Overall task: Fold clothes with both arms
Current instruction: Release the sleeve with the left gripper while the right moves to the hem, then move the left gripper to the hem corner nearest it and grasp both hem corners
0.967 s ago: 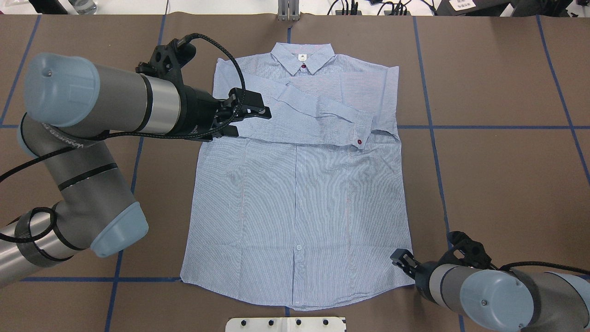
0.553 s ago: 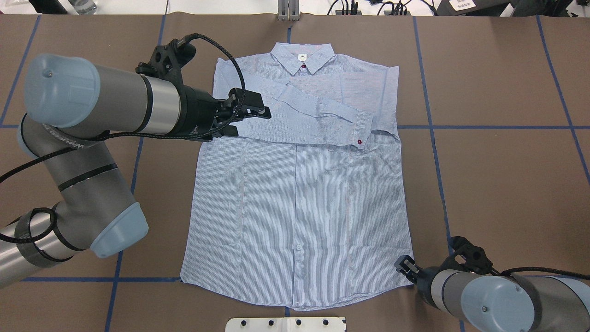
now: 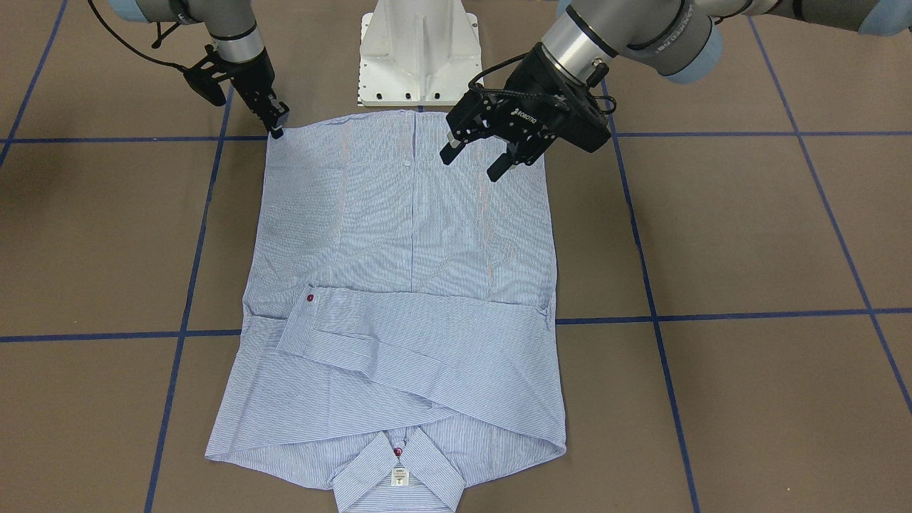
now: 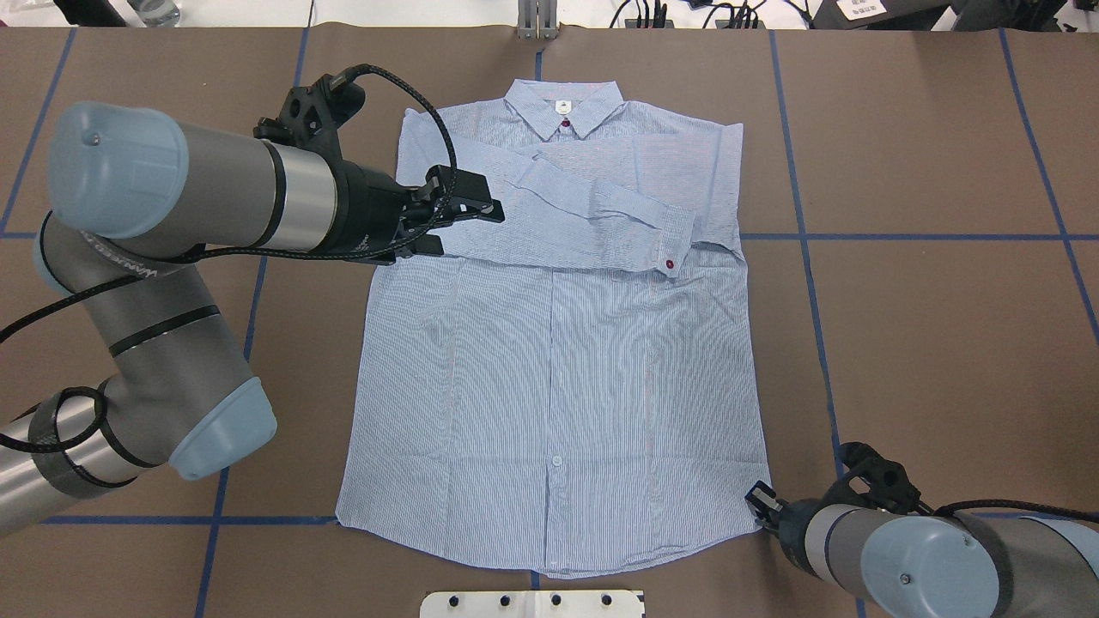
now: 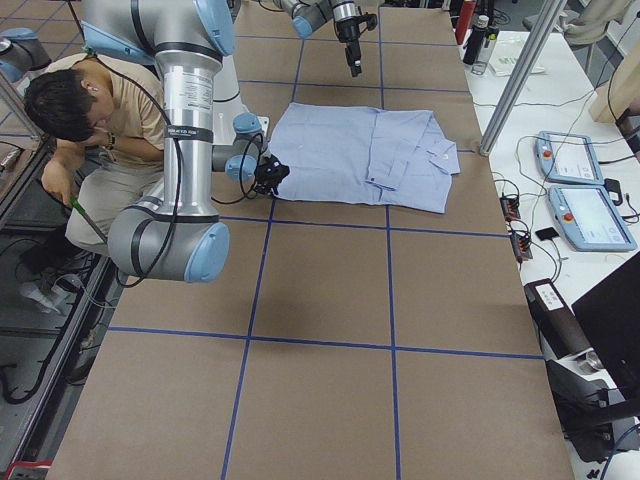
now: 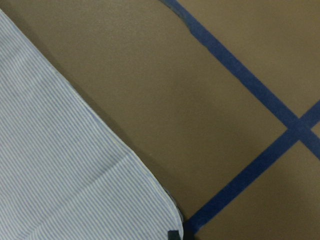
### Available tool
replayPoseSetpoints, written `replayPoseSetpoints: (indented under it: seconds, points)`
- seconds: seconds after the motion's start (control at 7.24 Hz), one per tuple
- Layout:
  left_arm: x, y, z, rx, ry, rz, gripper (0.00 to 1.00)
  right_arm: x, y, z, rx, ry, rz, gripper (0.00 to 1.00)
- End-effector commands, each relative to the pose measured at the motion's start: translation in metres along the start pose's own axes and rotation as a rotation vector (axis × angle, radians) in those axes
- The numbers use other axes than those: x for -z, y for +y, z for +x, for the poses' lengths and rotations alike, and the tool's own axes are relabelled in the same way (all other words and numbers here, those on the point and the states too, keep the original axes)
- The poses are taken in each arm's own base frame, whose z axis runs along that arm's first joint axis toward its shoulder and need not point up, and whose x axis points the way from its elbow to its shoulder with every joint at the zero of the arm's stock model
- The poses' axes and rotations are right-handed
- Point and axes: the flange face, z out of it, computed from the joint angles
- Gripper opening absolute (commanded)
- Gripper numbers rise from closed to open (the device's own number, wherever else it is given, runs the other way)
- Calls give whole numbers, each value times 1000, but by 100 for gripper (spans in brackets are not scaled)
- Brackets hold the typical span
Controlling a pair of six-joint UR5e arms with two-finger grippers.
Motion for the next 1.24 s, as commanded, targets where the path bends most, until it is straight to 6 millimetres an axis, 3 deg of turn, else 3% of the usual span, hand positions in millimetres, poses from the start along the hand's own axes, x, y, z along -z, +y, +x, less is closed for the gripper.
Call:
replayPoseSetpoints:
  seconds: [0.0,0.14,0.41,0.55,0.69,0.83,1.11]
  points:
    - [-1,3,-11,47,-17,-7,92,10,-1,0,0,-6,-10,0]
    - [7,6,-24,129,-48,-4,92,12,-1,0,0,-8,-12,0]
    - [36,41,-87,212,-198,-32,92,25,3,-5,-1,-26,-33,0]
    - [20,80,-125,278,-278,-43,91,26,4,-6,-2,-30,-36,0]
    - [-4,133,-148,290,-339,-11,91,26,4,-6,-1,-29,-35,0]
    - [-16,161,-162,309,-417,-8,87,26,3,-5,-1,-28,-34,0]
    - [-28,194,-193,293,-511,8,81,24,4,-5,0,-26,-32,0]
